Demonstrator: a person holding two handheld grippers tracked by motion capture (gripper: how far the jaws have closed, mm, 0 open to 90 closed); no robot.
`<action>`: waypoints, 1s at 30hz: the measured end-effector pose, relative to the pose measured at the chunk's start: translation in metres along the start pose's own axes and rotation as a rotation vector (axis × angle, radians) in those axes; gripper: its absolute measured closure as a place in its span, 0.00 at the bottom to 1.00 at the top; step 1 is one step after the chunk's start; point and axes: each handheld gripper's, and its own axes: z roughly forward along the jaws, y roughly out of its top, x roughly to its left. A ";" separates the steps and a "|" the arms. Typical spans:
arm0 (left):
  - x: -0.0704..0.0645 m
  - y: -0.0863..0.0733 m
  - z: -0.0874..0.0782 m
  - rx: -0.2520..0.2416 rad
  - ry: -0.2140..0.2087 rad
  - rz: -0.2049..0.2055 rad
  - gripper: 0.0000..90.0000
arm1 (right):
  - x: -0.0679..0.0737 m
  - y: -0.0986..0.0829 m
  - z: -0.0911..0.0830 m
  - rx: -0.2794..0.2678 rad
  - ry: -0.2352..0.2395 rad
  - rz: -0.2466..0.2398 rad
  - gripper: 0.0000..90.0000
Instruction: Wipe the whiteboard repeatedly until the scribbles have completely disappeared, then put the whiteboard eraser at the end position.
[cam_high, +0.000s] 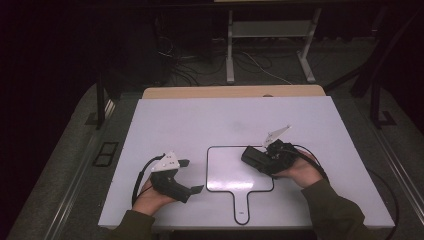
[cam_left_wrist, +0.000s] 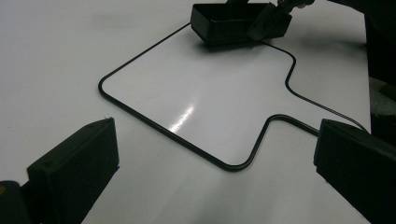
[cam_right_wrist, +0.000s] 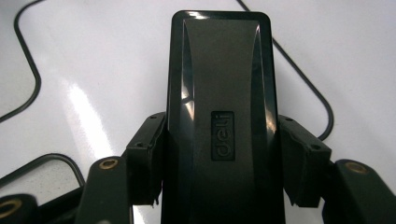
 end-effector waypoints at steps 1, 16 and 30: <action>0.000 0.000 0.000 0.004 -0.001 0.002 0.00 | -0.001 0.000 -0.001 -0.007 -0.001 0.003 0.43; 0.002 -0.001 0.000 0.001 0.002 0.000 0.00 | -0.025 0.021 -0.013 -0.077 -0.001 0.045 0.43; -0.001 -0.002 0.002 0.009 -0.006 0.006 0.00 | -0.052 0.051 -0.007 -0.090 -0.020 0.089 0.43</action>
